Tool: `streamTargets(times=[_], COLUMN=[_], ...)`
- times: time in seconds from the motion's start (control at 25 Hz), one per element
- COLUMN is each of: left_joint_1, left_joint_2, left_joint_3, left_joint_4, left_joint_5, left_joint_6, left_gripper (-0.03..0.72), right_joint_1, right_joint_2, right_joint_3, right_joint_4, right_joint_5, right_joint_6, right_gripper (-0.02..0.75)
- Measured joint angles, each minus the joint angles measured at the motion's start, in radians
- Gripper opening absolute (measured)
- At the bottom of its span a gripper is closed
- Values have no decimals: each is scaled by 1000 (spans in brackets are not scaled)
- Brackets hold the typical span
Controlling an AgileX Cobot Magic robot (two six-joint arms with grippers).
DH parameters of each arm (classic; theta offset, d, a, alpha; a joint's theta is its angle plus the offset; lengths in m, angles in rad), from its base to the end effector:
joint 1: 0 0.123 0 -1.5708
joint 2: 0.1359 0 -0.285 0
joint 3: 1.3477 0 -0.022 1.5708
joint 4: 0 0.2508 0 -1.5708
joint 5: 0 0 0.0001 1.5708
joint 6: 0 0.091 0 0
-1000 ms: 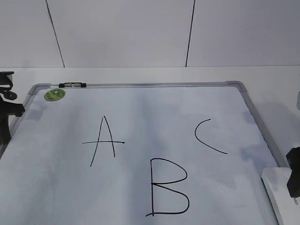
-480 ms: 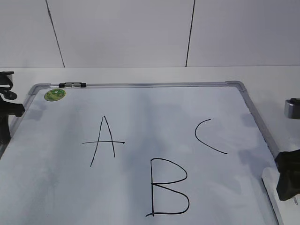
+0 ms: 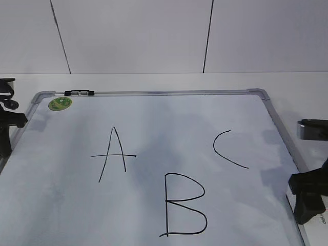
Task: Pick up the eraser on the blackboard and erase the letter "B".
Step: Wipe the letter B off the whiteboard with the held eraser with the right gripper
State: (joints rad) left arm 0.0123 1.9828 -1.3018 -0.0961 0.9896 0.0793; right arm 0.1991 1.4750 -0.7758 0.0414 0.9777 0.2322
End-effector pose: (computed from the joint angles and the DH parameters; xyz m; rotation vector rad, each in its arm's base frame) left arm 0.3676 -0.0028 0.1535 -0.0214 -3.1301 0.1260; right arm 0.2224 0.0481 0.1908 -0.0881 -3.1143 -0.0456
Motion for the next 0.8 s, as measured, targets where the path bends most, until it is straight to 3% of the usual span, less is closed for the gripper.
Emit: streamTargets(times=[0.56,0.8], left_joint_1=[0,0], left_joint_2=[0,0], left_joint_3=[0,0], left_joint_4=[0,0], left_joint_5=[0,0], left_joint_6=[0,0], left_gripper=[49,49], right_joint_1=[0,0], right_joint_2=[79,89], right_joint_3=[-1,-2], right_joint_4=[0,5], right_joint_5=[-12,-14], right_joint_6=[-1,-1], right_gripper=[657,594])
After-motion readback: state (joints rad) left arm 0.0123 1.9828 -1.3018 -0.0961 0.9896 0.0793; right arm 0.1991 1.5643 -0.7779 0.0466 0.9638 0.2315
